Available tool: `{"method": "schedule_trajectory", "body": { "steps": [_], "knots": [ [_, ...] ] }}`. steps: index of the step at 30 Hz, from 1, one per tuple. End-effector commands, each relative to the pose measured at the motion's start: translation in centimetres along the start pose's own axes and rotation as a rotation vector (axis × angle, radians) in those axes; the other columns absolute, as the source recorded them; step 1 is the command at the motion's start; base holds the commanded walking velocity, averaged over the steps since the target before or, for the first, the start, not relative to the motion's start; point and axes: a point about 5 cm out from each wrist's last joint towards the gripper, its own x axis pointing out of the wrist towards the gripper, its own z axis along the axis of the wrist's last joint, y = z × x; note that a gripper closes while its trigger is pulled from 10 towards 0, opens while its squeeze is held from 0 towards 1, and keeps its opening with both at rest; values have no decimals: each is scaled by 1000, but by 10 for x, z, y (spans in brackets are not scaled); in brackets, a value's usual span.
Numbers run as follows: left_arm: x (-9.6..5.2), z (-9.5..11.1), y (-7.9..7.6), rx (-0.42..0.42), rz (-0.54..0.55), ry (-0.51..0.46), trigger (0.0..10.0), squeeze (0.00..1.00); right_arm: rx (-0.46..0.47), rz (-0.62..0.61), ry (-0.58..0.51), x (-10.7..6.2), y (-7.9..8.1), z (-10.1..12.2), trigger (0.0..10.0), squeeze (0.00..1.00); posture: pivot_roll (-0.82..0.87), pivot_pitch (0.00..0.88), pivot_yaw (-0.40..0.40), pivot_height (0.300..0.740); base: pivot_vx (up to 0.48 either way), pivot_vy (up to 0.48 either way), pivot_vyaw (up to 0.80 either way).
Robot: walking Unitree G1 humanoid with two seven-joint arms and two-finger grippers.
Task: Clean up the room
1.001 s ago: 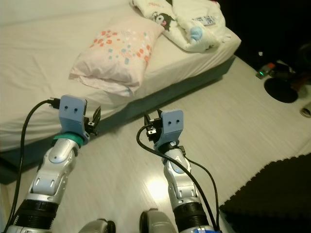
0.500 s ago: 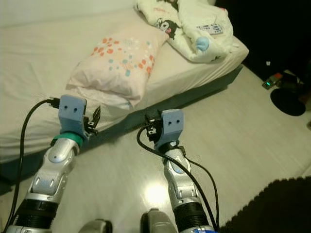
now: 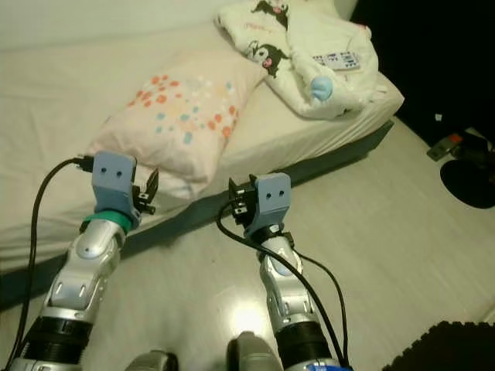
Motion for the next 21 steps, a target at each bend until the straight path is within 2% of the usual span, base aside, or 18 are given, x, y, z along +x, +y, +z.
{"method": "schedule_trajectory", "body": {
  "steps": [1,21],
  "knots": [
    [-1,-5,-3,11,-12,20,10000,0,5,-18,7,-2,-4,-2,10000,0,-39,81,12,740,469,0,0],
    [0,-5,-3,11,-13,21,10000,0,2,-15,5,-2,-4,-2,10000,0,-41,77,12,740,469,0,0]
  ]
}}
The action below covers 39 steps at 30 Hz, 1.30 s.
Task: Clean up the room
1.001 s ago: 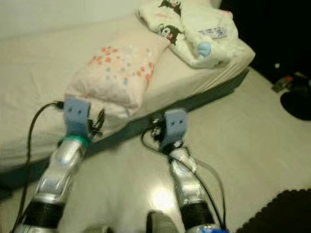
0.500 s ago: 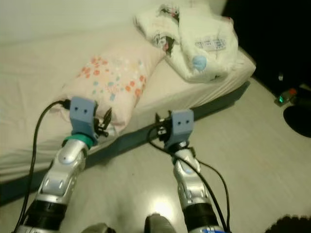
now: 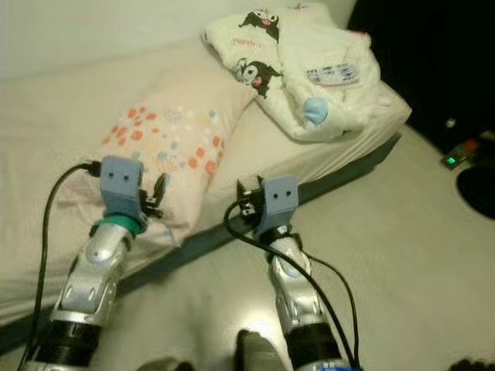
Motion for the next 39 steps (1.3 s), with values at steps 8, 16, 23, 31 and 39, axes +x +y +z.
{"method": "schedule_trajectory", "body": {
  "steps": [8,16,23,31,39],
  "knots": [
    [-3,-9,8,17,23,33,10000,0,23,20,6,0,9,-3,10000,0,-41,77,12,740,470,0,0],
    [-4,-11,9,19,25,44,10000,0,28,22,12,-1,9,-4,10000,0,-41,78,12,740,464,0,0],
    [-6,-19,12,2,31,91,10000,0,139,6,47,-3,6,-10,10000,0,-37,84,16,740,119,0,0],
    [7,-30,30,69,89,160,10000,0,259,-26,84,2,3,-16,10000,0,-40,115,22,740,0,0,0],
    [35,-25,51,125,105,211,10000,792,395,-99,160,13,5,-30,10000,0,-28,203,51,740,0,0,0]
  ]
}}
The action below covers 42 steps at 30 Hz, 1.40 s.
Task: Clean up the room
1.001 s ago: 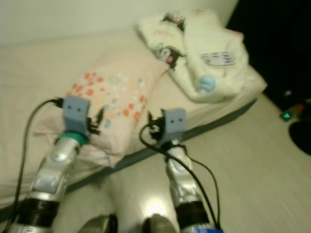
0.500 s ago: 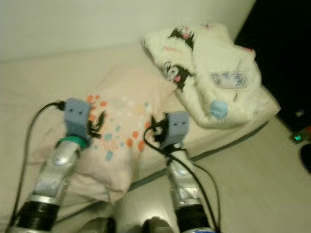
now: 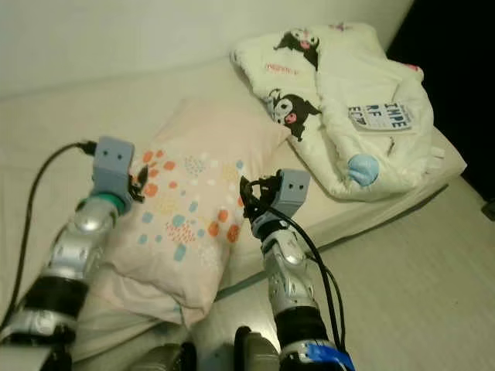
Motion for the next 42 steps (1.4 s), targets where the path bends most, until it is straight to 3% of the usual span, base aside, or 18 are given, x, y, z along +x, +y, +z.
{"method": "schedule_trajectory", "body": {
  "steps": [1,6,7,10,11,12,13,14,19,27,28,30,33,35,38,40,41,42],
  "knots": [
    [-1,-21,-7,16,-41,89,10000,1000,31,-50,39,-2,-7,-9,10000,0,-24,234,57,740,0,0,0],
    [2,-31,-13,42,-75,156,10000,1000,44,-73,53,-1,-12,-10,10000,0,-24,294,66,740,0,0,0],
    [3,-35,-13,36,-75,183,10000,1000,47,-76,52,-1,-14,-9,10000,173,-20,315,69,740,0,0,0],
    [3,-37,-13,31,-73,199,10000,1000,48,-77,51,-2,-14,-8,10000,173,-19,323,71,740,0,0,0],
    [3,-40,-12,17,-72,224,10000,1000,47,-78,49,-2,-15,-7,10000,596,-16,346,76,740,0,0,0],
    [3,-40,-12,17,-72,224,10000,1000,47,-78,49,-2,-15,-7,10000,596,-16,346,76,740,0,0,0],
    [5,-42,-10,-4,-66,244,10000,1000,49,-80,46,-1,-16,-6,10000,957,-13,364,79,740,0,0,0],
    [7,-42,-7,-27,-57,261,10000,1000,49,-82,44,1,-17,-5,10000,1000,-6,384,84,740,0,0,0],
    [16,-31,10,-115,7,269,10000,1000,58,-69,27,11,-16,0,10000,1000,20,422,99,740,0,0,0],
    [21,-30,29,-128,82,330,10000,1000,101,-69,0,23,-8,10,10000,1000,46,466,130,740,0,0,0],
    [21,-31,39,-148,128,364,10000,1000,116,-64,-16,28,-4,15,10000,1000,50,473,137,740,0,0,0],
    [16,-42,59,-186,231,443,10000,1000,132,-41,-46,32,2,22,10000,1000,47,485,144,740,0,0,0],
    [7,-55,73,-231,322,501,10000,1000,134,-27,-63,32,5,24,10000,1000,33,493,142,740,0,0,0],
    [5,-60,76,-255,347,516,10000,1000,134,-24,-68,31,5,25,10000,1000,31,494,142,740,0,0,0],
    [-5,-76,82,-365,431,550,10000,1000,122,-15,-72,28,5,22,10000,1000,23,495,142,740,0,0,0],
    [-5,-76,82,-365,431,550,10000,1000,122,-15,-72,28,5,22,10000,1000,23,495,142,740,0,0,0],
    [-9,-82,84,-417,456,572,10000,929,121,-14,-72,27,4,20,10000,843,19,493,144,740,0,0,0],
    [-14,-92,81,-480,465,618,10000,0,120,-14,-71,25,4,19,10000,0,15,494,142,740,0,0,0]
  ]
}}
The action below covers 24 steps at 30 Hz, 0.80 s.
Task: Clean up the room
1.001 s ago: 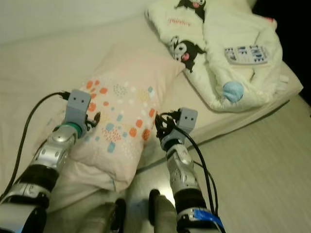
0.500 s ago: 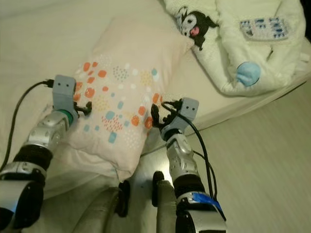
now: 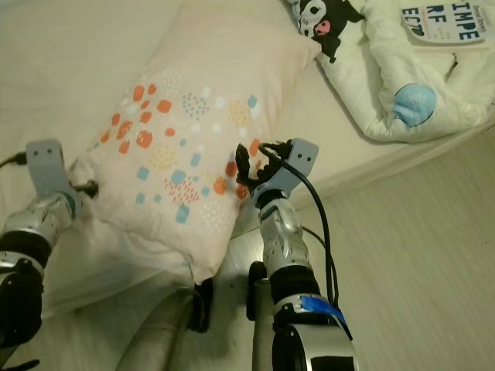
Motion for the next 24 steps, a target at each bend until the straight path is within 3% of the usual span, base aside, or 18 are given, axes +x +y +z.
{"method": "schedule_trajectory", "body": {
  "steps": [1,2,8,11,17,20,24],
  "knots": [
    [2,-28,13,-41,42,112,10000,0,6,-9,26,-8,-3,-12,10000,0,15,494,142,740,0,0,0],
    [1,-50,14,-139,12,223,10000,0,5,-8,26,-12,-3,-13,10000,0,12,494,142,740,0,0,0],
    [-4,-75,2,-210,-83,365,10000,0,7,-7,24,-14,-3,-13,10000,0,10,495,141,740,0,0,0],
    [-11,-88,-18,-260,-236,440,10000,0,5,-7,23,-15,-4,-13,10000,0,12,492,141,740,0,0,0],
    [-18,-95,-36,-303,-368,469,10000,0,4,-6,21,-15,-3,-12,10000,0,12,490,136,740,0,0,0],
    [-24,-83,-57,-370,-554,417,10000,0,0,6,25,-15,-1,-13,10000,0,17,486,128,740,0,0,0],
    [-30,-74,-68,-401,-653,391,10000,0,-6,13,28,-15,0,-13,10000,0,17,483,126,740,0,0,0]
  ]
}}
